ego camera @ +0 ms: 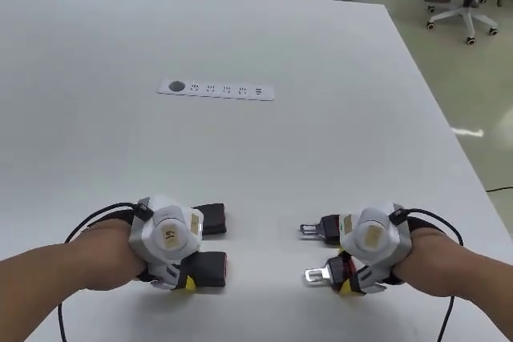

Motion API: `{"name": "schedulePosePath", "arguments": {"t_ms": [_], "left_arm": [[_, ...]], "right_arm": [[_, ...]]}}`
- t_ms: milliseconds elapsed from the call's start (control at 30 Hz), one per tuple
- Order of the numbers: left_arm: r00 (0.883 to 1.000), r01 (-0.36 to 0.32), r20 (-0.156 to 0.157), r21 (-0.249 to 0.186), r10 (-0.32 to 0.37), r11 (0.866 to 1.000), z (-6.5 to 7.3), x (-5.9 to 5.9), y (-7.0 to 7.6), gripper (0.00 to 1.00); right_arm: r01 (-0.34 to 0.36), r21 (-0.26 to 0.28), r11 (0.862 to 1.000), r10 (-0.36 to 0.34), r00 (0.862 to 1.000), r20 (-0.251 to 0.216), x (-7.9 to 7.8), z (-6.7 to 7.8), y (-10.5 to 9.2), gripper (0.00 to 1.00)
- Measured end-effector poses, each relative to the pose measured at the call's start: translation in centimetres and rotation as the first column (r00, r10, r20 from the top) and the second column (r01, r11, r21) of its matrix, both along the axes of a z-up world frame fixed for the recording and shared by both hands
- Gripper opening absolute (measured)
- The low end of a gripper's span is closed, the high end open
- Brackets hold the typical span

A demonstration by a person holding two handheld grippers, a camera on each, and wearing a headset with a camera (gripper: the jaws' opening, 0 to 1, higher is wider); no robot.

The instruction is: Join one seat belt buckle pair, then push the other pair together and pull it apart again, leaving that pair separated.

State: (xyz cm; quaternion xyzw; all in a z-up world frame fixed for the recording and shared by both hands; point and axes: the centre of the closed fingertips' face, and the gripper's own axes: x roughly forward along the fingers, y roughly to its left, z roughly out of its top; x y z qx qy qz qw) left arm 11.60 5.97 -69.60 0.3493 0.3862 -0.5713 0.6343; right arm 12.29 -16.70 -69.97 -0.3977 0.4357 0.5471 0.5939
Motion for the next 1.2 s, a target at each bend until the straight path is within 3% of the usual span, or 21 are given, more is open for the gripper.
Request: {"name": "schedulePosePath", "arguments": {"t_ms": [167, 467, 867, 1200], "left_arm": [[1.000, -0.010, -0.015, -0.015, 0.010, 1.000, -0.1, 0.1, 0.0, 0.33], [1.000, -0.007, -0.014, -0.014, 0.007, 1.000, -0.1, 0.1, 0.0, 0.33], [1.000, -0.021, -0.015, -0.021, 0.021, 1.000, -0.1, 0.1, 0.0, 0.33], [1.000, -0.016, -0.015, -0.012, 0.016, 1.000, -0.1, -0.1, -0.2, 0.33]], "right_arm": [[0.019, 0.012, 1.000, -0.019, 1.000, 0.001, 0.1, -0.1, 0.0, 0.34], [0.062, 0.038, 0.997, -0.063, 0.998, 0.007, 0.3, 0.1, 0.6, 0.34], [0.086, 0.080, 0.993, -0.088, 0.996, 0.026, 0.6, 0.2, 3.7, 0.34], [0.117, 0.154, 0.981, -0.123, 0.992, 0.034, 0.6, 0.2, 7.3, 0.34]]}}
